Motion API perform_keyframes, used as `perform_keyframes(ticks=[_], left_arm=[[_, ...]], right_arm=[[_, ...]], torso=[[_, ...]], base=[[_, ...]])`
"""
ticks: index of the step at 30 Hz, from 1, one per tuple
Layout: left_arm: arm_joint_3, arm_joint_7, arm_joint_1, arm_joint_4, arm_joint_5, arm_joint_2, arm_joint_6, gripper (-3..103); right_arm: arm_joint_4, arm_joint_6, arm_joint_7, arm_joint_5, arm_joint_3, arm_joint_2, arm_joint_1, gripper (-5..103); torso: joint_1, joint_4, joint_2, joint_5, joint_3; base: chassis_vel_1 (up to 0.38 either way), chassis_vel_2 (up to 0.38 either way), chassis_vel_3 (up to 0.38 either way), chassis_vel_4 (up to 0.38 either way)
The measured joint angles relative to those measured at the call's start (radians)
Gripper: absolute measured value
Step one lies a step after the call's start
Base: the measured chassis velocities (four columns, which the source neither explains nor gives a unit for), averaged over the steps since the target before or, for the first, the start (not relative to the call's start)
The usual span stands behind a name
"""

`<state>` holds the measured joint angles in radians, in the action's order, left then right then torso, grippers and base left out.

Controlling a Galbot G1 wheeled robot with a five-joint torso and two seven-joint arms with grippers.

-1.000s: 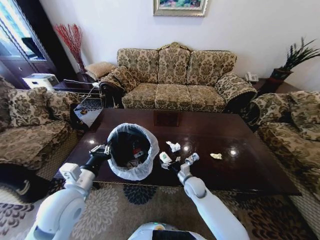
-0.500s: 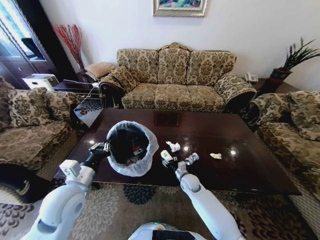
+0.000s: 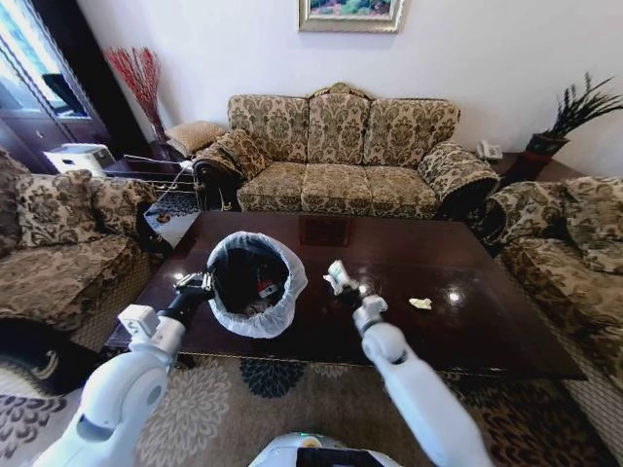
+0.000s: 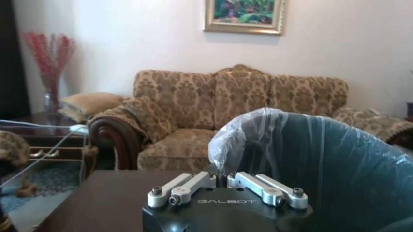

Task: Move to the front of the table and place the trash on the table into the trash bin.

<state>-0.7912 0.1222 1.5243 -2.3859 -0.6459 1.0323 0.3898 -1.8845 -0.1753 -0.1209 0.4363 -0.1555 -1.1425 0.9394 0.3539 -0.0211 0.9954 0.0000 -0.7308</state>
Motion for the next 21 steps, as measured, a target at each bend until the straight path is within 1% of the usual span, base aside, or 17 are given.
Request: perform_keyframes(ticks=[2,3,4,6,7,9,10,11,12,13,14,15,16,17,18,20,21], left_arm=[[0.009,0.004,-0.019,0.012,-0.027,-0.037,0.01,3],[0.009,0.004,-0.019,0.012,-0.027,-0.037,0.01,3],[0.016,0.014,-0.039,0.022,-0.054,-0.069,0.021,3],[0.031,0.02,-0.076,0.054,-0.081,-0.128,0.028,3],[0.031,0.02,-0.076,0.054,-0.081,-0.128,0.028,3],[0.045,0.02,-0.102,0.075,-0.095,-0.159,0.033,3],[0.051,0.021,-0.113,0.083,-0.105,-0.173,0.038,3],[0.051,0.021,-0.113,0.083,-0.105,-0.173,0.038,3],[0.054,0.021,-0.117,0.085,-0.112,-0.181,0.04,3],[0.054,0.022,-0.118,0.085,-0.126,-0.193,0.045,3],[0.053,0.025,-0.115,0.083,-0.132,-0.198,0.046,3],[0.049,0.033,-0.11,0.078,-0.142,-0.206,0.049,3],[0.044,0.042,-0.109,0.076,-0.15,-0.213,0.051,3],[0.044,0.042,-0.109,0.076,-0.15,-0.213,0.051,3],[0.04,0.05,-0.109,0.075,-0.155,-0.218,0.053,3],[0.03,0.062,-0.109,0.069,-0.166,-0.225,0.058,3],[0.029,0.064,-0.109,0.067,-0.171,-0.227,0.06,3]], right_arm=[[-0.064,-0.023,-0.001,0.068,-0.01,0.043,-0.056,1],[-0.064,-0.023,-0.001,0.068,-0.01,0.043,-0.056,1],[-0.103,-0.036,0.004,0.124,-0.007,0.082,-0.108,1],[-0.185,-0.067,0.016,0.254,0.052,0.164,-0.217,0],[-0.185,-0.067,0.016,0.254,0.052,0.164,-0.217,0],[-0.259,-0.094,0.011,0.378,0.136,0.218,-0.29,0],[-0.299,-0.111,-0.001,0.451,0.198,0.237,-0.326,0],[-0.299,-0.111,-0.001,0.451,0.198,0.237,-0.326,0],[-0.317,-0.119,-0.011,0.493,0.243,0.244,-0.348,0],[-0.328,-0.126,-0.026,0.542,0.313,0.244,-0.391,0],[-0.326,-0.128,-0.031,0.554,0.345,0.24,-0.413,0],[-0.316,-0.132,-0.032,0.568,0.415,0.226,-0.462,0],[-0.306,-0.137,-0.036,0.573,0.469,0.213,-0.503,0],[-0.306,-0.137,-0.036,0.573,0.469,0.213,-0.503,0],[-0.295,-0.149,-0.045,0.575,0.521,0.199,-0.539,0],[-0.265,-0.192,-0.057,0.566,0.61,0.176,-0.584,0],[-0.253,-0.197,-0.058,0.556,0.633,0.169,-0.592,-3]], torso=[[0.0,-0.0001,0.0,0.0,0.0],[0.0,-0.0001,0.0,0.0,0.0],[0.0,-0.0001,0.0,0.0002,0.0],[0.0,0.0,0.0,-0.0003,0.0],[0.0,0.0,0.0,-0.0003,0.0],[0.0,-0.0002,0.0,-0.0004,0.0],[0.0,-0.0002,0.0,-0.0003,0.0],[0.0,-0.0002,0.0,-0.0003,0.0],[0.0,-0.0002,0.0,-0.0006,0.0],[0.0,0.0,0.0,-0.0001,0.0],[0.0,0.0002,0.0,-0.0001,0.0],[0.0,-0.0002,0.0,-0.0001,0.0],[0.0,-0.0003,0.0,-0.0001,0.0],[0.0,-0.0003,0.0,-0.0001,0.0],[0.0,-0.0008,0.0,-0.0001,0.0],[0.0,-0.0007,0.0,-0.0002,0.0],[0.0,-0.0004,0.0,-0.0003,0.0]], base=[[0.0,0.0,0.0,0.0],[0.0,0.0,0.0,0.0],[0.0,0.0,0.0,0.0],[0.0,0.0,0.0,0.0],[0.0,0.0,0.0,0.0],[0.0,0.0,0.0,0.0],[0.0,0.0,0.0,0.0],[0.0,0.0,0.0,0.0],[0.0,0.0,0.0,0.0],[0.0,0.0,0.0,0.0],[0.0,0.0,0.0,0.0],[0.0,0.0,0.0,0.0],[0.0,0.0,0.0,0.0],[0.0,0.0,0.0,0.0],[0.0,0.0,0.0,0.0],[0.0,0.0,0.0,0.0],[0.0,0.0,0.0,0.0]])
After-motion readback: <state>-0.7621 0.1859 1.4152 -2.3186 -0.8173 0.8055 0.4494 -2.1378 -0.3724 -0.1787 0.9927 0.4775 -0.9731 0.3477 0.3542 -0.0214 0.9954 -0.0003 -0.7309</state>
